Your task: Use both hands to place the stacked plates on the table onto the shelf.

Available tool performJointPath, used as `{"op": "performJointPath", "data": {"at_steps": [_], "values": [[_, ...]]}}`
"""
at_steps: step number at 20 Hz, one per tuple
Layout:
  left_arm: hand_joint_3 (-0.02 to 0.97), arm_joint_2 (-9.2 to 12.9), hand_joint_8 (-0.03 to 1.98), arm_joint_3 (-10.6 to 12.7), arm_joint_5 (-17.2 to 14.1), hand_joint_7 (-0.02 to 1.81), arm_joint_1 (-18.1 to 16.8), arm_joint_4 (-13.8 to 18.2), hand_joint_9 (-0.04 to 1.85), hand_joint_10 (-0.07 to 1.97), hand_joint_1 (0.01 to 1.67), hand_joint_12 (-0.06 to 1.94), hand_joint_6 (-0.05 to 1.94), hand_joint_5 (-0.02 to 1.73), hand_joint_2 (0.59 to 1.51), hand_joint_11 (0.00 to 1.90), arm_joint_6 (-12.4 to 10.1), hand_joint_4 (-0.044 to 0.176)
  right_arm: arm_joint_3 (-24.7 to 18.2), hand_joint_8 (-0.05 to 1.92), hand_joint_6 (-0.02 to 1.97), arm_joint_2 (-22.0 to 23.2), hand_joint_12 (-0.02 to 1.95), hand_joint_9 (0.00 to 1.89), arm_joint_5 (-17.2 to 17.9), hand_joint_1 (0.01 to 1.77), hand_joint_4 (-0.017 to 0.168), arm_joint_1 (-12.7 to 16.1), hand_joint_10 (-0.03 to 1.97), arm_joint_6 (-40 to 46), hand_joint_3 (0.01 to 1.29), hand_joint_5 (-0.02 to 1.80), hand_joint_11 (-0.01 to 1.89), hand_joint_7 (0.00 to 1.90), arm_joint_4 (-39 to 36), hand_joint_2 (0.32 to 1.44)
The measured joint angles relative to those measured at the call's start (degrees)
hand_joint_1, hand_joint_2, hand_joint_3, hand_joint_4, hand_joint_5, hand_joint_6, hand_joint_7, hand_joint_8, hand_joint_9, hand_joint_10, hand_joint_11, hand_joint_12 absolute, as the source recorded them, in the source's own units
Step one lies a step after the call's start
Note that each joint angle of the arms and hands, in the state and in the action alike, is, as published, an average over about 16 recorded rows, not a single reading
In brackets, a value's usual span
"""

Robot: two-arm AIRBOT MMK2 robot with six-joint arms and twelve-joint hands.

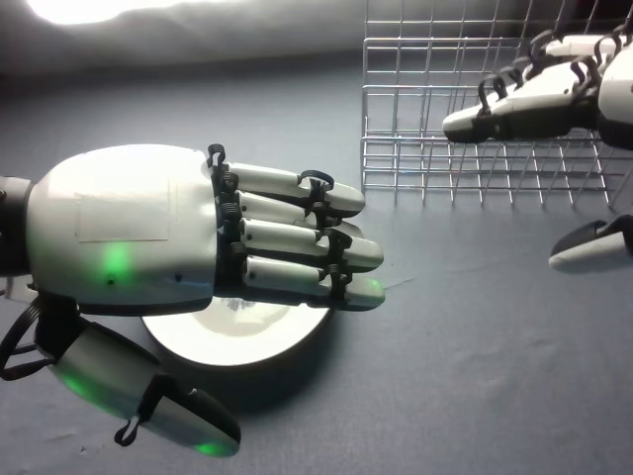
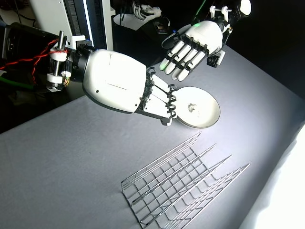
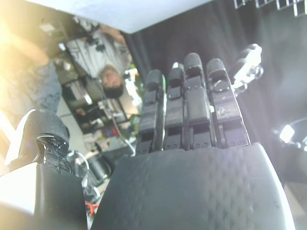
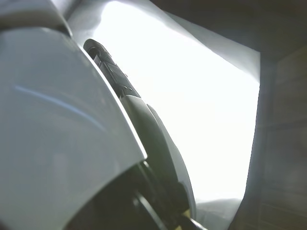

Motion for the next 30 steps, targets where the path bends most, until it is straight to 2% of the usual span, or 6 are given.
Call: {"op": "performJointPath", "data": {"at_steps": [8, 12, 16, 21, 26, 30], "values": [[0.053, 0.1, 0.0, 0.4, -0.3, 0.05, -1.2, 2.2, 0.07, 0.01, 0.05, 0.01, 0.01, 0.06, 1.053, 0.05, -1.9, 0.003, 0.0, 0.01, 0.02, 0.1, 0.25, 0.09, 0.0, 0.22, -0.002, 0.0, 0.02, -0.1, 0.03, 0.09, 0.01, 0.1, -0.1, 1.24], [0.043, 0.2, 0.0, 1.3, -1.2, 0.02, -2.6, 4.8, 0.02, 0.02, 0.03, 0.0, 0.01, 0.02, 1.045, 0.02, -4.3, 0.003, 0.0, 0.01, 0.02, 0.1, 0.05, 0.03, 0.2, 0.08, -0.002, -0.2, 0.02, -0.2, 0.02, 0.04, 0.01, 0.04, -0.3, 1.29], [0.035, -0.1, 0.0, 3.1, -2.3, 0.02, -4.2, 9.4, 0.02, 0.02, 0.03, 0.0, 0.01, 0.02, 1.037, 0.02, -7.6, 0.002, 0.0, 0.01, 0.02, 0.2, 0.03, 0.03, 0.2, 0.09, -0.002, -0.3, 0.01, -0.3, 0.01, 0.03, 0.02, 0.03, -0.5, 1.28], [0.024, -0.5, 0.0, 6.5, -3.8, 0.02, -5.6, 16.0, 0.02, 0.02, 0.02, 0.0, 0.01, 0.02, 1.024, 0.02, -10.8, 0.0, 0.0, 0.01, 0.02, 0.2, -0.01, 0.02, 0.4, 0.13, -0.002, -0.5, 0.01, -0.4, 0.01, 0.02, 0.02, 0.02, -0.7, 1.27], [0.018, -1.1, 0.0, 9.6, -4.9, 0.02, -5.6, 22.3, 0.02, 0.02, 0.02, 0.0, 0.01, 0.02, 1.013, 0.02, -12.2, 0.0, 0.0, 0.01, 0.02, 0.2, 0.0, 0.02, 0.5, 0.17, -0.002, -0.6, 0.01, -0.6, 0.01, 0.03, 0.02, 0.02, -0.8, 1.23], [0.012, -1.5, 0.0, 11.4, -4.6, 0.02, -5.0, 26.2, 0.02, 0.02, 0.02, 0.0, 0.01, 0.02, 1.003, 0.02, -11.7, 0.001, 0.0, 0.01, 0.02, 0.2, 0.0, 0.02, 0.6, 0.21, -0.002, -0.6, 0.01, -0.8, 0.01, 0.03, 0.02, 0.02, -0.8, 1.2]]}}
